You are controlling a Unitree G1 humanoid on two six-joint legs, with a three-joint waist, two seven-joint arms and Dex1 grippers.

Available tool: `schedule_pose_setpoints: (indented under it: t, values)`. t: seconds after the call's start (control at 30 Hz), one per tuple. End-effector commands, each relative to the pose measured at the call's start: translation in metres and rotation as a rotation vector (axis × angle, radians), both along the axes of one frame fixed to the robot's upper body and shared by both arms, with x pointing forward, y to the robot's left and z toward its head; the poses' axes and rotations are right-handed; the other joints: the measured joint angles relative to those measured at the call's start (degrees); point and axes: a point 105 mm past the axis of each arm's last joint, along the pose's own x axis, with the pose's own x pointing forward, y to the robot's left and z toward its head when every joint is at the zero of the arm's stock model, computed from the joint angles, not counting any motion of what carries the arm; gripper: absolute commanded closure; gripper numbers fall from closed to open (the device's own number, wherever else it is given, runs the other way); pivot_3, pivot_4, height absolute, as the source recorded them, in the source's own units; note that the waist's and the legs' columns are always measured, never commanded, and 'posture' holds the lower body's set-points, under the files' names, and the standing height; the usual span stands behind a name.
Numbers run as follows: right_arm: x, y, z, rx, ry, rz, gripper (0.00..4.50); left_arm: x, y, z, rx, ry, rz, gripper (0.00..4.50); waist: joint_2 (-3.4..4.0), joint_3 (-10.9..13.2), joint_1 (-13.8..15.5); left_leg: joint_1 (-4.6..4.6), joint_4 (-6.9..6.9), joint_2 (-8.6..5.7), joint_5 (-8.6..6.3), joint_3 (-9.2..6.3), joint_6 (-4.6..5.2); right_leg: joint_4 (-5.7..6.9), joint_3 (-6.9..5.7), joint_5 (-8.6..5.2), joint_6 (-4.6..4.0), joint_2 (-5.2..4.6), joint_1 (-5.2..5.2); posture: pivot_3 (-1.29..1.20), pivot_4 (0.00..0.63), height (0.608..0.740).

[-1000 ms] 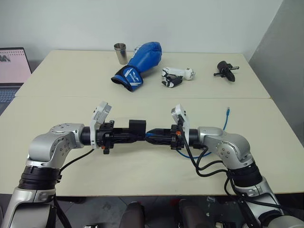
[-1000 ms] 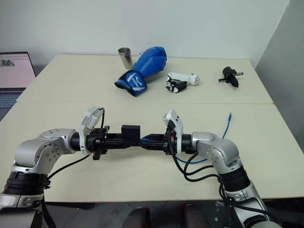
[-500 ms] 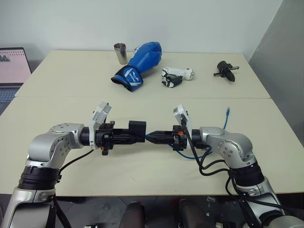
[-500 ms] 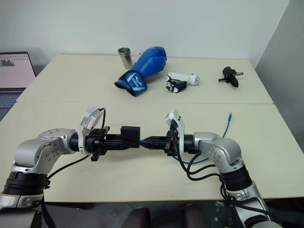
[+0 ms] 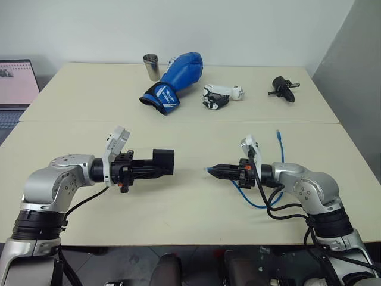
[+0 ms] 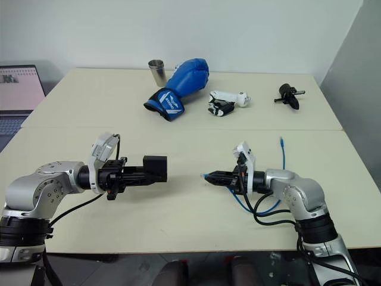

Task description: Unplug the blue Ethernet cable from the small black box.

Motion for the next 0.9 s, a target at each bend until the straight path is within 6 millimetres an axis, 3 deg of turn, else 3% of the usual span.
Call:
schedule_pose_setpoints:
  t: [0.03,0.2,0.27,0.37,0.53,0.67,0.77,0.8,0.9]
  values:
    - [0.048,-0.02,0.02,-0.009,-0.194,-0.295,4.41,0.003,0.001,0.009,-0.007,-0.055,0.028,3.71,0.0,0.0,-0.1,0.0,0.0,0.0,0.0,0.0,0.0,0.0,0.0,0.0,0.0,0.0,-0.01,0.0,0.15,0.74]
    - [0.101,-0.047,0.009,-0.234,-0.376,-0.642,4.41,0.008,-0.011,0.002,-0.005,-0.079,0.053,3.71,0.04,0.0,-0.2,0.0,0.0,-0.01,0.0,0.05,0.0,0.01,0.02,0.01,0.0,0.0,-0.02,0.0,0.15,0.74]
    - [0.112,-0.057,0.005,-0.293,-0.406,-0.726,3.71,0.008,-0.016,-0.001,-0.008,-0.091,0.057,3.71,0.04,0.0,-0.1,-0.02,0.0,-0.02,0.0,0.1,0.0,-0.01,0.05,0.16,-0.26,-0.03,-0.03,0.0,0.15,0.74]
    - [0.117,-0.058,0.003,-0.298,-0.413,-0.739,3.14,0.011,-0.018,-0.004,0.0,-0.121,0.086,3.71,0.04,0.0,0.0,-0.05,0.0,-0.04,0.0,0.13,-0.01,-0.04,0.11,0.17,-0.29,-0.06,-0.03,0.0,0.15,0.74]
    - [0.107,-0.052,0.012,-0.264,-0.448,-0.671,1.96,0.02,-0.015,-0.008,-0.006,-0.167,0.176,3.71,0.1,0.1,0.0,-0.05,-0.02,-0.03,0.0,0.17,-0.01,-0.02,0.12,0.17,-0.3,-0.07,-0.05,0.0,0.15,0.74]
    - [0.088,-0.036,0.025,-0.238,-0.525,-0.518,1.09,0.036,-0.009,-0.01,-0.002,-0.247,0.301,3.71,0.13,0.1,0.2,-0.03,-0.01,-0.03,0.0,0.11,-0.01,0.01,0.12,0.17,-0.3,-0.07,-0.03,0.0,0.15,0.74]
    - [0.047,0.0,0.037,-0.172,-0.544,-0.222,0.53,0.07,0.011,-0.007,0.003,-0.394,0.6,3.71,0.18,0.1,0.4,-0.02,0.0,-0.02,0.0,0.08,-0.01,0.02,0.12,0.17,-0.3,-0.06,-0.02,0.0,0.15,0.74]
    - [0.033,0.01,0.038,-0.163,-0.537,-0.133,0.37,0.085,0.028,-0.004,-0.003,-0.443,0.768,3.71,0.21,0.1,0.5,-0.02,0.01,-0.04,0.0,0.07,-0.01,0.02,0.09,0.17,-0.3,-0.07,-0.01,0.0,0.15,0.74]
    - [0.014,0.025,0.04,-0.171,-0.536,-0.027,0.36,0.099,0.055,-0.011,0.03,-0.507,0.996,3.71,0.18,0.1,0.2,-0.04,0.05,0.01,0.0,-0.01,0.0,0.01,0.07,0.18,-0.29,-0.06,0.01,0.0,0.15,0.74]
